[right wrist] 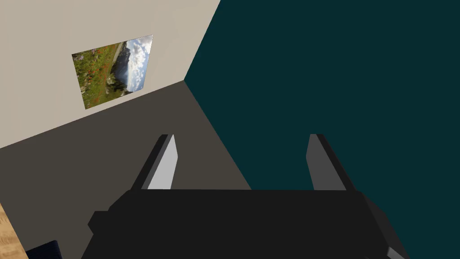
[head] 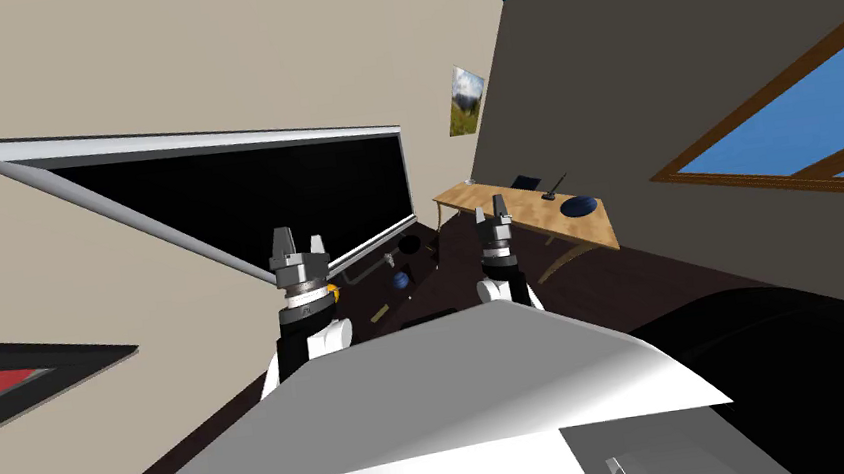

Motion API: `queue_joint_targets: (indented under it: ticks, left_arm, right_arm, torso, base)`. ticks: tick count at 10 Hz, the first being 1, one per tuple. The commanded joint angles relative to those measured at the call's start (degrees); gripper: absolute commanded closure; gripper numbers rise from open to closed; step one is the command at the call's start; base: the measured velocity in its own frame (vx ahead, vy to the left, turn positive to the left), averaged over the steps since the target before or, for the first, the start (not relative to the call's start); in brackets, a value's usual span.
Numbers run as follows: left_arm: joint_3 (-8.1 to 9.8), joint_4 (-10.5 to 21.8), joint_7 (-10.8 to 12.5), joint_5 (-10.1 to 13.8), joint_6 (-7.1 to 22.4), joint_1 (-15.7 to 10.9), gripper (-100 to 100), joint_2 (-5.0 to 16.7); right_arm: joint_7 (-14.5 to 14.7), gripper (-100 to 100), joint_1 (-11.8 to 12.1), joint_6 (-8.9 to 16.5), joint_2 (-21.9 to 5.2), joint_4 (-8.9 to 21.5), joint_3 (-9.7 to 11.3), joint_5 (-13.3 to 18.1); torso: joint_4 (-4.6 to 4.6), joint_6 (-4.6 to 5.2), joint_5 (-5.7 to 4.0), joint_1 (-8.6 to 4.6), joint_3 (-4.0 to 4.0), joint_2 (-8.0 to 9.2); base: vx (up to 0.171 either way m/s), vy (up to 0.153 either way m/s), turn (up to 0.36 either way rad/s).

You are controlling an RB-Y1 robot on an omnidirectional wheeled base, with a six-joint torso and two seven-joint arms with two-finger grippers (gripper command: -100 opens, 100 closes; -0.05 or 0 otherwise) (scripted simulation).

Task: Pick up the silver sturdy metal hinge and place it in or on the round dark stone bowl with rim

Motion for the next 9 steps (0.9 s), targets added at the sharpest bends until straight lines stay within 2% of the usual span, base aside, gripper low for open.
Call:
queue_joint_targets:
  ticks: [1, 6, 9]
  left_arm:
    - [-0.47, 1.3, -0.3, -0.6, 0.9, -0.5, -100, 2.0]
    - [-2.52, 6.8, -1.4, -3.1, 5.1, -2.4, -100, 7.6]
    - [-4.22, 11.3, -2.4, -5.2, 8.8, -4.0, -100, 11.7]
  right_arm:
    - [0.0, 0, 0.0, 0.0, 0.0, 0.0, 0.0, 0.0]
    - [0.0, 0, 0.0, 0.0, 0.0, 0.0, 0.0, 0.0]
    - [0.0, 0, 0.0, 0.0, 0.0, 0.0, 0.0, 0.0]
  torso:
    - [0.00, 0.00, 0.00, 0.00, 0.00, 0.00]
    - [0.01, 0.01, 0.08, 0.32, 0.03, 0.06]
    - [0.00, 0.01, 0.12, 0.50, 0.02, 0.04]
  base:
    - [-0.002, 0.025, -0.087]
    - [-0.019, 0.083, -0.104]
    - [-0.025, 0.125, -0.133]
